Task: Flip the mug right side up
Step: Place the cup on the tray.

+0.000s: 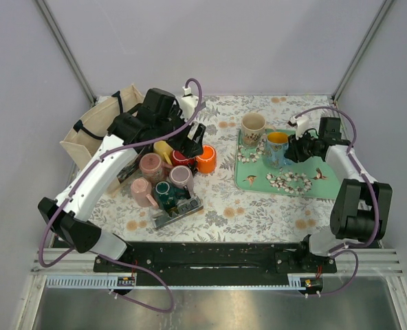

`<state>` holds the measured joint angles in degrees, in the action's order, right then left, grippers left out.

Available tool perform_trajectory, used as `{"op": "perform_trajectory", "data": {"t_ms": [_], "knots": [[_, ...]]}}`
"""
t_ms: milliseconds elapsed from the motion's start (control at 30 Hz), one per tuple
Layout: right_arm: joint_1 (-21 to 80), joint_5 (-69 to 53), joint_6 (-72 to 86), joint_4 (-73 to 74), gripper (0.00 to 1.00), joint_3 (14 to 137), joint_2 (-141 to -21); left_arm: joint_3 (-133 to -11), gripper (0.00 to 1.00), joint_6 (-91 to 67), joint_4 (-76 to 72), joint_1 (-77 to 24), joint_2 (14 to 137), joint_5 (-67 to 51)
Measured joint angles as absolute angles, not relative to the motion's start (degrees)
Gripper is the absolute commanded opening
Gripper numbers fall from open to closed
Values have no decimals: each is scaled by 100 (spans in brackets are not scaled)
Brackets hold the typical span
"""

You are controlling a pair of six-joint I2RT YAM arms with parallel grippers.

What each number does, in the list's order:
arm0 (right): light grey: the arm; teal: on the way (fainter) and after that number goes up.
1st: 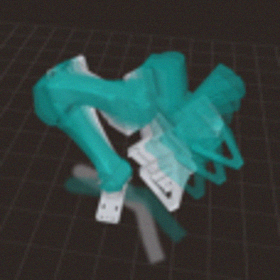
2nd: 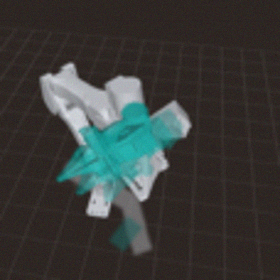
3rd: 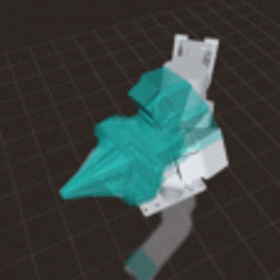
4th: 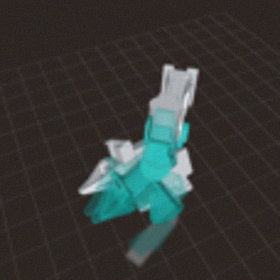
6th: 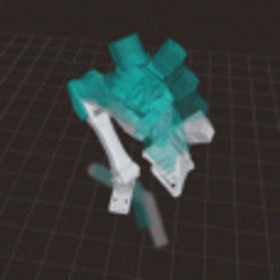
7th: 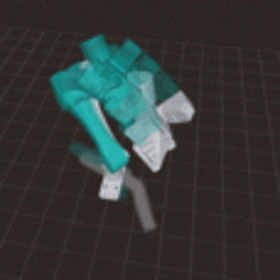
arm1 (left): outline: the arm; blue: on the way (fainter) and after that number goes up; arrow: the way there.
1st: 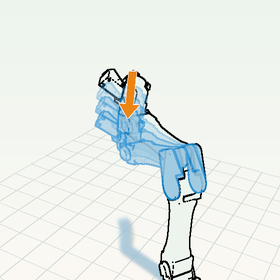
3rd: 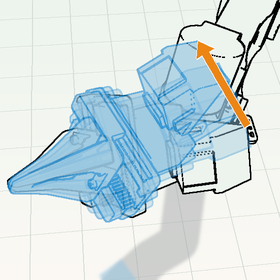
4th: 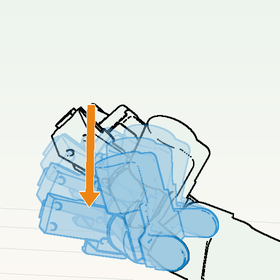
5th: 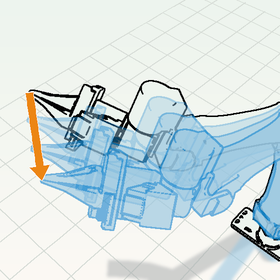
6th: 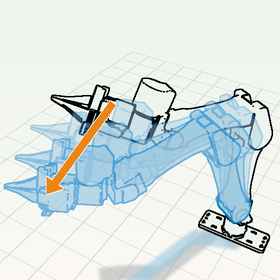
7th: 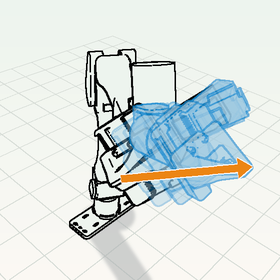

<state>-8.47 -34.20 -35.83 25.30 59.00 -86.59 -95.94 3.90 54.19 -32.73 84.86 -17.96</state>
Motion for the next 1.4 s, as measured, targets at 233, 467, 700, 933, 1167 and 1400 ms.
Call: {"op": "perform_trajectory", "data": {"t_ms": [233, 467, 700, 933, 1167, 1400], "knots": [[-847, -3621, -3809, 2362, 0, 6517, -9349, -9498, 82, 598, 5301, -3273, 8383, -1621], [-847, -3662, -4252, 2416, 12, 6973, -9913, -9435, 82, 823, 5306, -3273, 8381, -1367], [-891, -3651, -4637, 2742, 53, 7380, -10158, -9435, 82, 941, 5308, -3271, 8381, -1282], [-1081, -3544, -4980, 3173, 70, 7673, -10154, -9435, 82, 985, 5295, -3267, 8377, -1286], [-1118, -3719, -4740, 4160, 71, 8318, -9979, -9406, 82, 989, 5269, -3249, 8300, -1306], [-263, -3194, -3378, 4182, 77, 8464, -9380, -9369, 86, 926, 5240, -3234, 8090, -1293]]}}
